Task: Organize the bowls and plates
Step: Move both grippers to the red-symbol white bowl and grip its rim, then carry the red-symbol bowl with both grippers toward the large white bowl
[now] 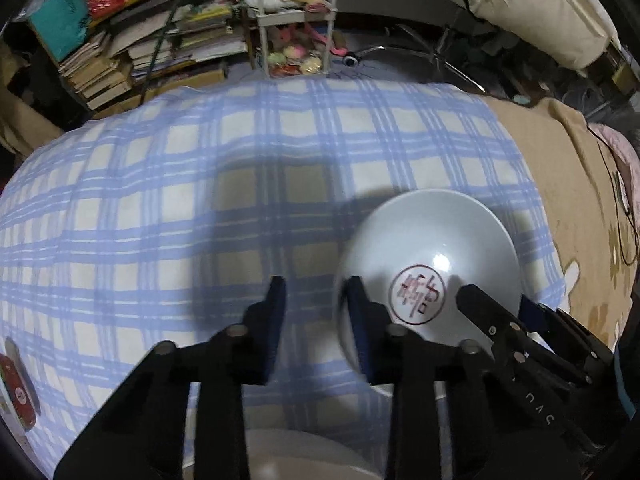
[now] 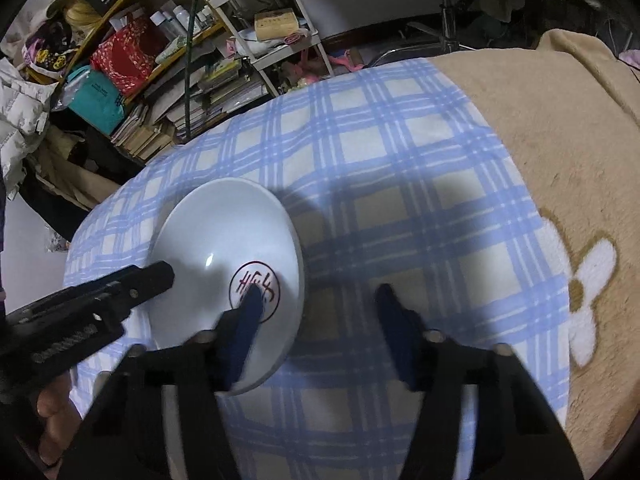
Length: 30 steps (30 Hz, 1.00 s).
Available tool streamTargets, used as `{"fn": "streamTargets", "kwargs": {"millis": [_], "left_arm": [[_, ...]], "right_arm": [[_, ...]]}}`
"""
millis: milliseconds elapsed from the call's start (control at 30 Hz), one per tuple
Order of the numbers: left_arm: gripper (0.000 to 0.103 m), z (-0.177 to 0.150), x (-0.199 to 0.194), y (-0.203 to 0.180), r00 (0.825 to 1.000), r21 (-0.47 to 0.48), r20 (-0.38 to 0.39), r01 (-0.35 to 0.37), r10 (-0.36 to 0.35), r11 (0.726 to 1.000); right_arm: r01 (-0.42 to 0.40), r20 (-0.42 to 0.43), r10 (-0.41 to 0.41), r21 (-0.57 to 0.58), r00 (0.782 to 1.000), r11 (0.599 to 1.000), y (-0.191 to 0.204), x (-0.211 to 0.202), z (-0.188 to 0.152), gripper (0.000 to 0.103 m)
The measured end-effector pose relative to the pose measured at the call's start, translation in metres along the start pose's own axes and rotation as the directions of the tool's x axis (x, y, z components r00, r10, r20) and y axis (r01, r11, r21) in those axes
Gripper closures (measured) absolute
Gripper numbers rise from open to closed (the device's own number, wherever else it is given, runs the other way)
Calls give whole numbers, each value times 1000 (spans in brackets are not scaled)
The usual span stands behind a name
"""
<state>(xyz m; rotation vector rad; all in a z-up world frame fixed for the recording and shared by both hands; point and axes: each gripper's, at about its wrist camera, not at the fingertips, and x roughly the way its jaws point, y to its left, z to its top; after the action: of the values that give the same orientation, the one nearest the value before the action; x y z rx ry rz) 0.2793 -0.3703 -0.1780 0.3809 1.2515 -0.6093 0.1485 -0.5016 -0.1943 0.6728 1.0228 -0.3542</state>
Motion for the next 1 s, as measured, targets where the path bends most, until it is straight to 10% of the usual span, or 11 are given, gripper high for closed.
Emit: {"fn": "streamTargets", "kwargs": {"millis": [133, 1000], "left_arm": [[92, -4, -1, -11, 1000, 39, -7, 28, -27, 999], [92, -74, -116, 26, 993, -12, 84, -79, 79, 997]], "right_arm": [[-78, -33, 78, 8, 996, 997, 1, 2, -1, 88], [-138, 46, 144, -116, 988, 984, 70, -78, -42, 90]]}}
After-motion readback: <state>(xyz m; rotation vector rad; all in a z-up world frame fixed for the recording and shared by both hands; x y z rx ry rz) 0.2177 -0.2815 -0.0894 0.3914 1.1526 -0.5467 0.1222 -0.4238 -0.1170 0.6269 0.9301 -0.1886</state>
